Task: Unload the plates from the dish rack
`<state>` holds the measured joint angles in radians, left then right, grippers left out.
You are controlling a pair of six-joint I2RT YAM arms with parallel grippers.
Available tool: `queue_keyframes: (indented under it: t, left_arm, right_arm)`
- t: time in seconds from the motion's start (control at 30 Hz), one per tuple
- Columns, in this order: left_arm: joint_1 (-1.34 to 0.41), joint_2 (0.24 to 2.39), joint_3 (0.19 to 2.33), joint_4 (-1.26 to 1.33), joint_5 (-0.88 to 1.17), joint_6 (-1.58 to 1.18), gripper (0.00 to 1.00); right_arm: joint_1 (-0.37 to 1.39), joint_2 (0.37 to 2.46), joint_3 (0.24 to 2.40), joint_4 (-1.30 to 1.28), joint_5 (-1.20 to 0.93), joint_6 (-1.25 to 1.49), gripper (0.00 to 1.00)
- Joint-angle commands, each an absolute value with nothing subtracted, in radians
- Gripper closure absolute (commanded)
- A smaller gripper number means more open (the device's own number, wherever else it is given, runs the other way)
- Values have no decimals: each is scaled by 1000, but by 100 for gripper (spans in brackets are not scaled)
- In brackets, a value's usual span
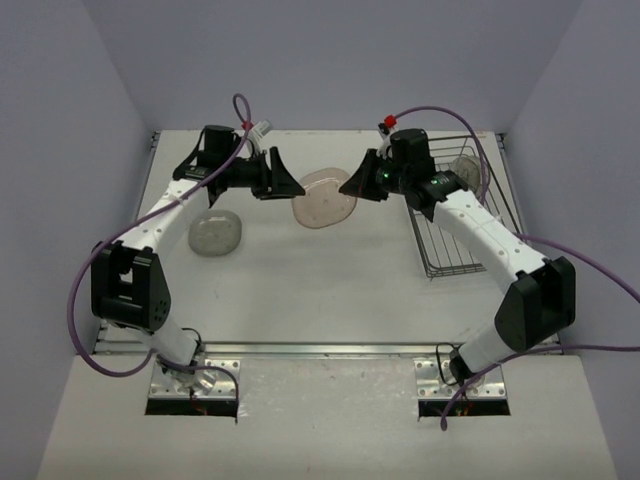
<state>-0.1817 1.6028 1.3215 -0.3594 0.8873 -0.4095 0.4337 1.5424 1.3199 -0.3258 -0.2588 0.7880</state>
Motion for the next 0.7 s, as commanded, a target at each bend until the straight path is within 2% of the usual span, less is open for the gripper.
queue_keyframes:
  t: [0.0, 0.27, 0.4, 0.57, 0.6, 0.67]
  left_arm:
    - [-199, 1606, 1326, -313, 925, -416, 62]
    - [-202, 1616, 1279, -232, 1014, -485, 65]
    - [-202, 1621, 1275, -196, 1050, -516, 80]
    - [-199, 1611, 1275, -173, 1063, -529, 88]
    - [-198, 1607, 1274, -174, 1060, -527, 89]
    - [-180, 1595, 1268, -190, 1041, -509, 93]
  right_arm:
    - [439, 1547, 1414, -307, -170, 747, 100]
    - [445, 1568, 1480, -319, -138, 726, 100]
    - [454, 1565, 1474, -315, -141, 721, 100]
    - [467, 1557, 1444, -296, -167, 707, 100]
    - [468, 1557, 1439, -292, -172, 702, 95]
    - [468, 1551, 1426, -283, -166, 690, 62]
